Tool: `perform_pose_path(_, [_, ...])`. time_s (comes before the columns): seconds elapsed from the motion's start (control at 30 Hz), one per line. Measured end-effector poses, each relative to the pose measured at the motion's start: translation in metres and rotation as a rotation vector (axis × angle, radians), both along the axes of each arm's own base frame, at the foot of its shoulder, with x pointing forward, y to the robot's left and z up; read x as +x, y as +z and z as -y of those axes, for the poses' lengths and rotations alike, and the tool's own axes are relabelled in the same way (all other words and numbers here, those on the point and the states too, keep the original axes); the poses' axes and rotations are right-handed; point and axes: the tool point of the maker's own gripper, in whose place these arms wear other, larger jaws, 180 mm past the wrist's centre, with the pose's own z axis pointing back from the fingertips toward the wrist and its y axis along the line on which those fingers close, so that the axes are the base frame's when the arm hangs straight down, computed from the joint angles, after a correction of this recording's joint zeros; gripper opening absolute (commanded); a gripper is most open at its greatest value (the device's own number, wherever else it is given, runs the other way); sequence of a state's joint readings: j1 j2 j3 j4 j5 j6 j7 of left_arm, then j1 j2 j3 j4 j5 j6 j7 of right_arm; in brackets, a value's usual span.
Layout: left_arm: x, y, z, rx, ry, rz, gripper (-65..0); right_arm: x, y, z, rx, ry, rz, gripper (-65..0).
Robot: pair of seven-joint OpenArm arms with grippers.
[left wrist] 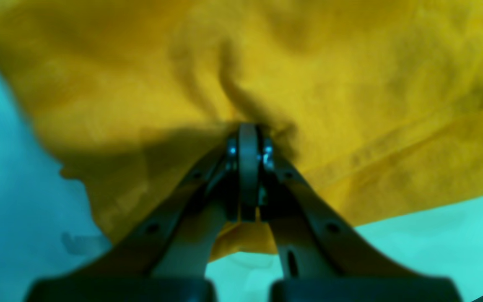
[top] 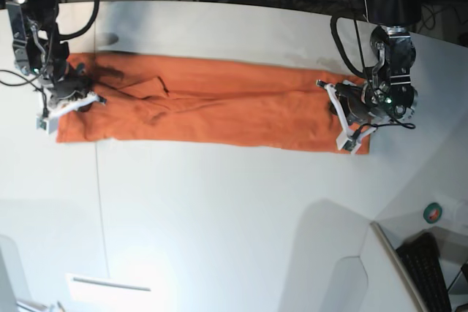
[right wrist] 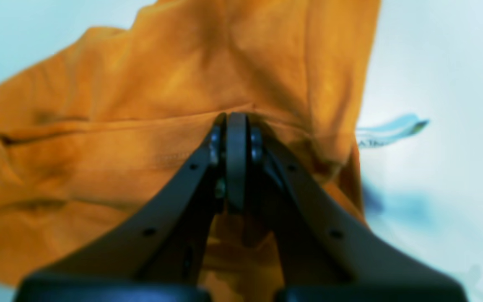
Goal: Layout the t-shirt on the table in an organized manner, then fold the t-shirt properly
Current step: 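Release the folded hem and regrasp the folded edge with both grippers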
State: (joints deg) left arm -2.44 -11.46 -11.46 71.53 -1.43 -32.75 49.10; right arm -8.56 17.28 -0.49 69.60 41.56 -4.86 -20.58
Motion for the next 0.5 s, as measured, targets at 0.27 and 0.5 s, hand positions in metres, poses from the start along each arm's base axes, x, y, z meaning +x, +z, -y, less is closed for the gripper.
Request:
perform_pose_path(0.27, [0.027, 0.042, -0.011, 0.006, 0.03, 0.139, -65.0, -0.006, 0.014, -0.002, -0.024, 0.014, 0.002, -65.0])
perform_pose_path(0.5, [0.015, 0.09, -0.091, 0.128, 0.235, 0.207, -65.0, 0.019, 0.085, -0.034, 0.0, 0.097, 0.216, -65.0])
